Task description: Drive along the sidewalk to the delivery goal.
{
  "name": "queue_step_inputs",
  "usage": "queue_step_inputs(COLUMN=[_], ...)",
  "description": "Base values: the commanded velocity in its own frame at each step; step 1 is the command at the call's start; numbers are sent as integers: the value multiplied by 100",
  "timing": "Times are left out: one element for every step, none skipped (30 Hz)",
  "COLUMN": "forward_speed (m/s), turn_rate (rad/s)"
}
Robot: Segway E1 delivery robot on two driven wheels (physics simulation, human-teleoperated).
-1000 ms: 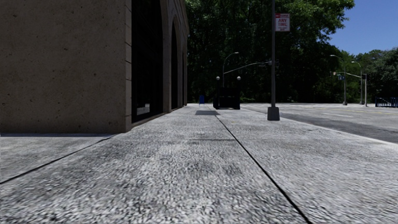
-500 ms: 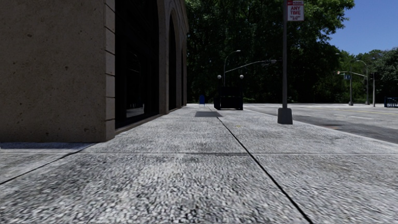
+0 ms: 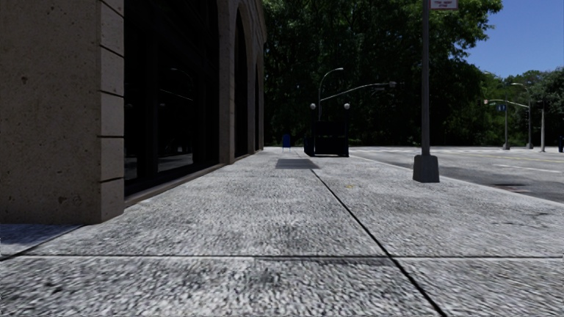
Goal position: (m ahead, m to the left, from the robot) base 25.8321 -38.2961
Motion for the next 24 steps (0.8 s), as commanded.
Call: queue_step_inputs(forward_speed=[200, 200, 200, 200, 200, 200, 200, 200, 200, 200, 200, 200, 200, 200, 200, 200, 200, 200, 200, 200, 200, 200, 200, 200], turn_rate=[0, 0, 0, 0, 0, 0, 0, 0, 0, 0, 0, 0, 0, 0, 0, 0, 0, 0, 0, 0, 0, 0, 0, 0])
